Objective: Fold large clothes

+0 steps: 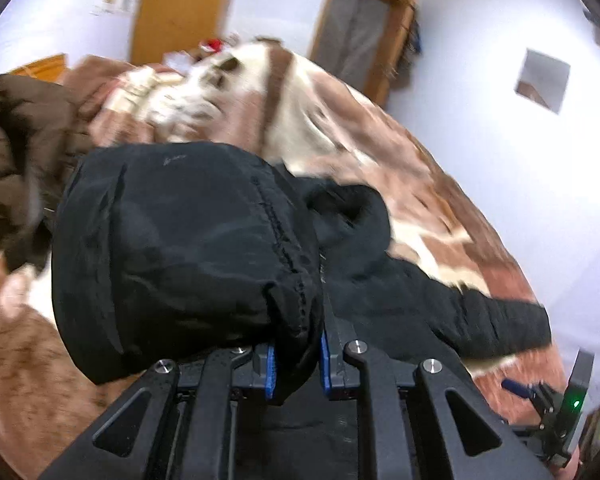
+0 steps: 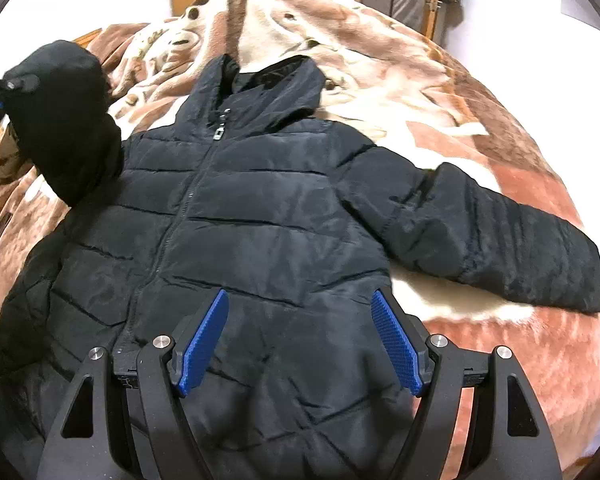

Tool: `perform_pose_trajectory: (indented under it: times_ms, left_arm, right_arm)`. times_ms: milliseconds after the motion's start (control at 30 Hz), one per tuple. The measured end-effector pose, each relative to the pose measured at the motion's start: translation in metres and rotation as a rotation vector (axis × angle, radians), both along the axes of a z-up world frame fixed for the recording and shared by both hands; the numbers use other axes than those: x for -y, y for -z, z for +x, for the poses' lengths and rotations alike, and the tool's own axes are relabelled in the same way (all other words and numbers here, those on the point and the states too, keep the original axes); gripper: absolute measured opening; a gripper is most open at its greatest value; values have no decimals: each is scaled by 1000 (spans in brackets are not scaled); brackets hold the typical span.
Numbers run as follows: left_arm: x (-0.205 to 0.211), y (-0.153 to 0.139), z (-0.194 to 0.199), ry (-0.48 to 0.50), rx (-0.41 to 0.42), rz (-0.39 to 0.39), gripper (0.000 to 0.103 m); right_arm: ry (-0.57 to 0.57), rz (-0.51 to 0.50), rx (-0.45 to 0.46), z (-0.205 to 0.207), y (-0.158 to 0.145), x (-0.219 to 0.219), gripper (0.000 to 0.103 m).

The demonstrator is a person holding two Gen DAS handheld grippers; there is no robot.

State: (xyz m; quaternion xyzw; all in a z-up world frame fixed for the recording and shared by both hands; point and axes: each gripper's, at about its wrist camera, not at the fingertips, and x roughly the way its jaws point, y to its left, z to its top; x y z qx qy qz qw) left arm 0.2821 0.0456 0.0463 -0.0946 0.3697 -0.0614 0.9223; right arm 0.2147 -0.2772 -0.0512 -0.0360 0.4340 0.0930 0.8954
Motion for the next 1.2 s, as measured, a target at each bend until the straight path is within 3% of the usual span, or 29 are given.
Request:
perform_pose_trajectory:
  times_ms: [200,300,333,367,433,600,833,933,1067,1200]
  left_arm:
    - [65,65,25,115,-124,2,19]
    - [89,94,24,168,-192,-24,32]
    - [95,101,24,184,-210,-36,43]
    - [101,106,25,197,-220,-50,55]
    - [110,111,19,223,-222,-78,64]
    - [121,101,9,273,-212,-106,65]
    - [77,72,3,230,-156,-122,66]
    - [52,70,8,179,-117,-51,66]
    - [-2,97,26,43,-161,-21,66]
    - [-48,140,41,-77,-246,-14,65]
  right_arm:
    - [42,-3,-10,4,10,21,74]
    - [57,-3,-27,8,19,30,74]
    - [63,-1,-32,9,22,33,74]
    - [67,0,-36,10,25,36,74]
    - [77,6,-44,12,29,41,74]
    - [96,16,-42,13,29,48,74]
    - [68,39,10,24,12,33,74]
    - [47,58,14,37,11,20,74]
    - [8,94,-25,63,24,-1,74]
    - [-49,72,-117,94,60,-27,60]
